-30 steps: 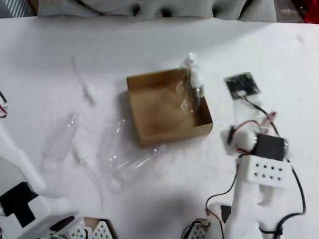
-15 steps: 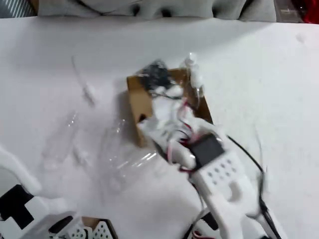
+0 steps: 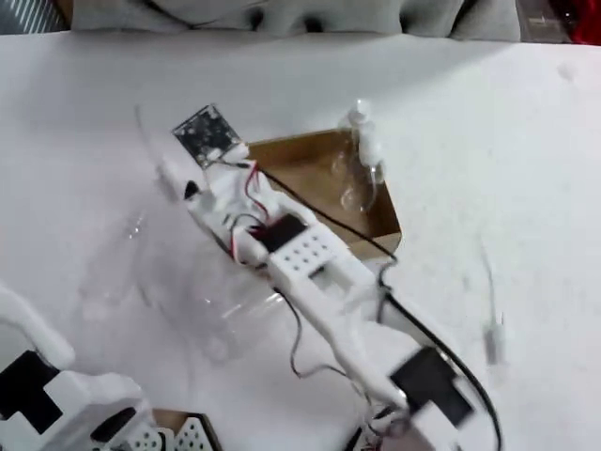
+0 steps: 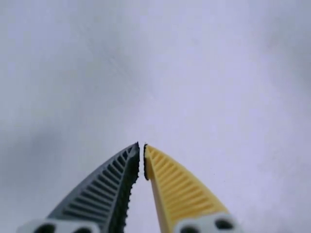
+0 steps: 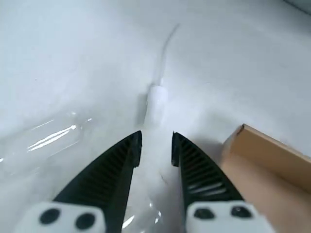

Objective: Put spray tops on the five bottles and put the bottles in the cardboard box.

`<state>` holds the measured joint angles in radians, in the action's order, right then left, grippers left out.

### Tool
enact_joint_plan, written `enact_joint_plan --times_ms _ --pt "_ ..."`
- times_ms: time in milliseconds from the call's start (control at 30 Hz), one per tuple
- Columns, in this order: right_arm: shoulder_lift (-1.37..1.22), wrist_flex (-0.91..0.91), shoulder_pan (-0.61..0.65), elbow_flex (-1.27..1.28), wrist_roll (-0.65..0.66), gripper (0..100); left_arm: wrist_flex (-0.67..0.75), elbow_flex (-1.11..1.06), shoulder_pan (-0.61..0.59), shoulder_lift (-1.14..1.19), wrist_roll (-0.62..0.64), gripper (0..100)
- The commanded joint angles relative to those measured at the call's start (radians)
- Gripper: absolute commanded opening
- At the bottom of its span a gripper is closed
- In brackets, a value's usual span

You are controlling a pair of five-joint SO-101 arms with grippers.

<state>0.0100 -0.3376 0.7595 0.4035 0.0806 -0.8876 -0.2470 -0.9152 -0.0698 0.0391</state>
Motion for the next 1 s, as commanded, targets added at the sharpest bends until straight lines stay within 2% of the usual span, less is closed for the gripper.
enact_joint_plan --times_ms 0,233,433,500,700,967 --pt "-0.133 0.042 0.01 -0.163 0.0 6.7 0.098 -0.025 -0.01 -0.064 -0.008 2" --pt "-0.476 0.038 0.01 -0.491 -0.002 8.4 0.123 -0.04 -0.015 -0.064 -0.008 2" --pt "-0.691 -0.087 0.03 -0.741 -0.003 25.3 0.123 -0.041 -0.013 -0.058 -0.008 2" --pt "-0.753 -0.125 0.033 -0.81 -0.005 27.8 0.123 -0.041 -0.012 -0.058 -0.008 2" --pt "-0.929 -0.199 0.036 -0.99 -0.003 22.1 0.123 -0.041 -0.01 -0.058 -0.008 2" --pt "-1.049 -0.375 -0.001 -1.224 -0.003 1.8 0.121 -0.043 -0.013 -0.056 -0.008 2"
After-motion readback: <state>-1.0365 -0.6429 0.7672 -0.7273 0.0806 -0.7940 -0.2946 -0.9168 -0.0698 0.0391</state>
